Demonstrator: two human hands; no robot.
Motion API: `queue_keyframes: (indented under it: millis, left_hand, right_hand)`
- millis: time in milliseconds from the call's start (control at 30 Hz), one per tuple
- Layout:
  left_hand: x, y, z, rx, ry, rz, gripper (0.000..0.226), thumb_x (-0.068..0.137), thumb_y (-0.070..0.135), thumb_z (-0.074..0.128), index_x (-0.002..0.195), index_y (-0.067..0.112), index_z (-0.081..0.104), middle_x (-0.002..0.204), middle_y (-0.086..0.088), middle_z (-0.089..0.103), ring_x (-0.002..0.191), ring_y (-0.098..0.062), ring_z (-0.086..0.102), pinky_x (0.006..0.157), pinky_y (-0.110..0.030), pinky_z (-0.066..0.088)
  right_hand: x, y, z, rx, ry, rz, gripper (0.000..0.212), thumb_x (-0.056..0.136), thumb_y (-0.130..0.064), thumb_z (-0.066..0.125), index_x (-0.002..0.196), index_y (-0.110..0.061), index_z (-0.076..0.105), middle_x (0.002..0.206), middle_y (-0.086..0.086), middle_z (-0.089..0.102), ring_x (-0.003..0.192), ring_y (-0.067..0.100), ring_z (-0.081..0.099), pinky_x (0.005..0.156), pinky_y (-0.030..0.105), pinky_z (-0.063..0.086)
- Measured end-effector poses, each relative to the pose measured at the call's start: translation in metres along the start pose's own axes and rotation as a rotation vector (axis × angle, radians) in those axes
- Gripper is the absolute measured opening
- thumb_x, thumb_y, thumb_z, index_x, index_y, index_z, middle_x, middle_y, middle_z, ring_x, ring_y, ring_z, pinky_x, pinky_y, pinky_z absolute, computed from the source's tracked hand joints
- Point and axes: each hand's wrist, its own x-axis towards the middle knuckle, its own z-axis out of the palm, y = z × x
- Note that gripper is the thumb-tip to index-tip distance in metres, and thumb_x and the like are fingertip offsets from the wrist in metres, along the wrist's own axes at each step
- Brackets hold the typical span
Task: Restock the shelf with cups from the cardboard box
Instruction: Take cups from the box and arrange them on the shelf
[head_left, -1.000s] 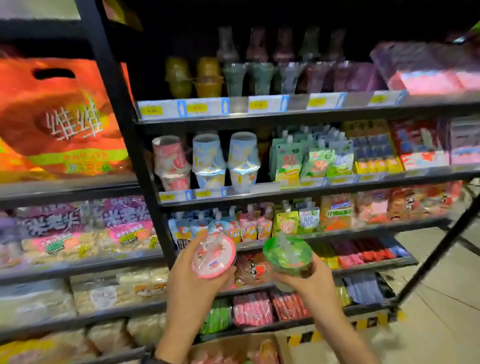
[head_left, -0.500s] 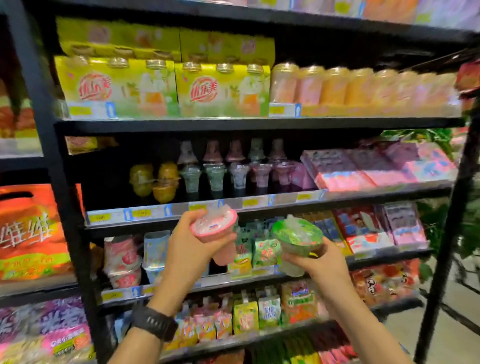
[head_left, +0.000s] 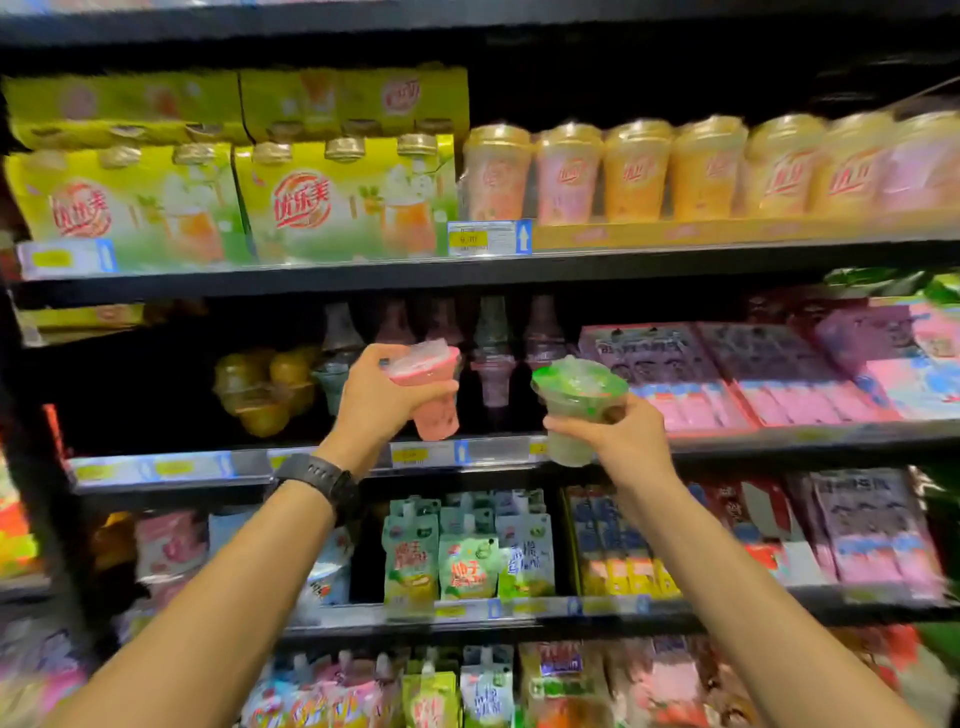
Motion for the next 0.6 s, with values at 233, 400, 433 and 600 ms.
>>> queue_keyframes:
  millis: [233, 400, 433, 600]
  left_hand:
    - [0.037, -0.013, 0.03, -0.018, -0.021, -0.041, 0.073, 0.054, 0.03, 0.095, 0.115, 0.02, 0.057, 0.119, -0.003, 0.06, 0.104, -0.021, 0.063, 0.086, -0.044, 0.058]
    - [0.071, -0.029, 0.049, -0.001, -0.165, -0.162, 0.083, 0.054, 0.027, 0.096, 0.126, 0.01, 0.057, 0.119, -0.01, 0.066, 0.103, -0.024, 0.068, 0.087, -0.043, 0.058]
    - [0.077, -0.034, 0.051, -0.008, -0.196, -0.174, 0.072, 0.058, 0.022, 0.094, 0.12, 0.007, 0.062, 0.113, -0.014, 0.07, 0.098, -0.024, 0.07, 0.085, -0.041, 0.059]
    - [0.107, -0.05, 0.057, -0.07, -0.287, -0.216, 0.056, 0.064, 0.009, 0.09, 0.115, 0.008, 0.066, 0.102, -0.011, 0.074, 0.081, -0.016, 0.071, 0.074, -0.034, 0.061]
  right_hand:
    - [0.057, 0.014, 0.0, -0.025, 0.042, 0.05, 0.056, 0.058, -0.01, 0.091, 0.107, -0.009, 0.064, 0.099, 0.002, 0.071, 0.085, 0.011, 0.068, 0.064, 0.023, 0.055]
    - [0.098, 0.03, 0.013, -0.093, 0.013, 0.081, 0.053, 0.059, -0.009, 0.09, 0.104, -0.005, 0.064, 0.1, 0.006, 0.072, 0.085, 0.014, 0.068, 0.067, 0.024, 0.053]
    - [0.107, 0.033, 0.016, -0.102, 0.009, 0.068, 0.052, 0.059, -0.009, 0.09, 0.104, -0.005, 0.063, 0.1, 0.005, 0.072, 0.085, 0.014, 0.069, 0.07, 0.024, 0.054]
    - [0.149, 0.032, 0.027, -0.19, 0.036, -0.007, 0.033, 0.066, 0.0, 0.084, 0.092, -0.01, 0.065, 0.08, 0.0, 0.067, 0.054, -0.009, 0.06, 0.051, 0.007, 0.044]
